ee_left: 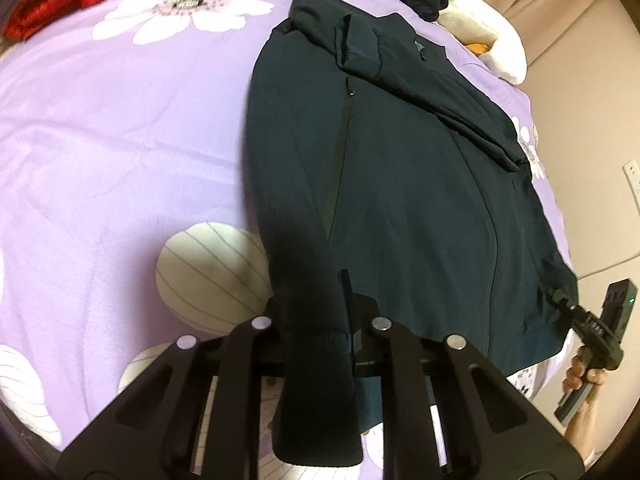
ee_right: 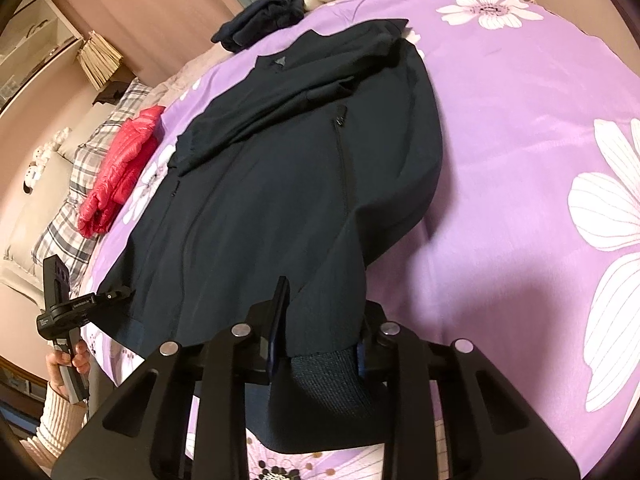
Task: Fold large clothes
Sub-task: 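Close the left tool on the ribbed hem while the right tool grasps the hem too, then lift the held hem with both tools and carry it toward the collar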
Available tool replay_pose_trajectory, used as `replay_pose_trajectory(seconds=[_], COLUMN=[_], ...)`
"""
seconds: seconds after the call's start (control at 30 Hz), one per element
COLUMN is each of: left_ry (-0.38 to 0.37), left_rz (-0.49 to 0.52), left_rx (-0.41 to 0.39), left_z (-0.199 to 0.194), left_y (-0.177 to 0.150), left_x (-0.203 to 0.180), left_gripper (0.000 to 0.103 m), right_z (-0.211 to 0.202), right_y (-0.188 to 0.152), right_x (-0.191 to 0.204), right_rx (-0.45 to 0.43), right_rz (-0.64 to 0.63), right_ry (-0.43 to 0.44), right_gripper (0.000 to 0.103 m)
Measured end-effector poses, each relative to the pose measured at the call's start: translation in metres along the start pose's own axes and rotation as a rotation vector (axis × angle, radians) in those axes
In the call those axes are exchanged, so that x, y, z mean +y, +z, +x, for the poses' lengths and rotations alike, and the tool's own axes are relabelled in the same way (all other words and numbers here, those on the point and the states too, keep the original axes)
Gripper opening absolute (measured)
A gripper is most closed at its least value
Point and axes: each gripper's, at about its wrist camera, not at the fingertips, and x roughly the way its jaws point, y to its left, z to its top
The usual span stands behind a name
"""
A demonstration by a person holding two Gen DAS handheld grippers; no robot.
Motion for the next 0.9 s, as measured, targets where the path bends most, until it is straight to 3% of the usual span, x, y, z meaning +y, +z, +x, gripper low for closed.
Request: replay_pose_trajectory(seconds=[0.17, 0.9], left_ry=[0.036, 0.011], left_rz=[0.055, 0.141], left_rx=[-0.031, -0.107], left_z=[-0.008, -0.036], left_y=[0.002, -0.003], left_x=[-0.017, -0.058], left_gripper=[0.013, 0.01], right_z=[-0.002, -0.022], right_y=[0.003, 0.009], right_x=[0.004, 0.006], right_rx=[-0.023, -0.095], right_rz=[-0.002, -0.003], right_ry=[0.029, 0.148], right_gripper=[0.024, 0.013])
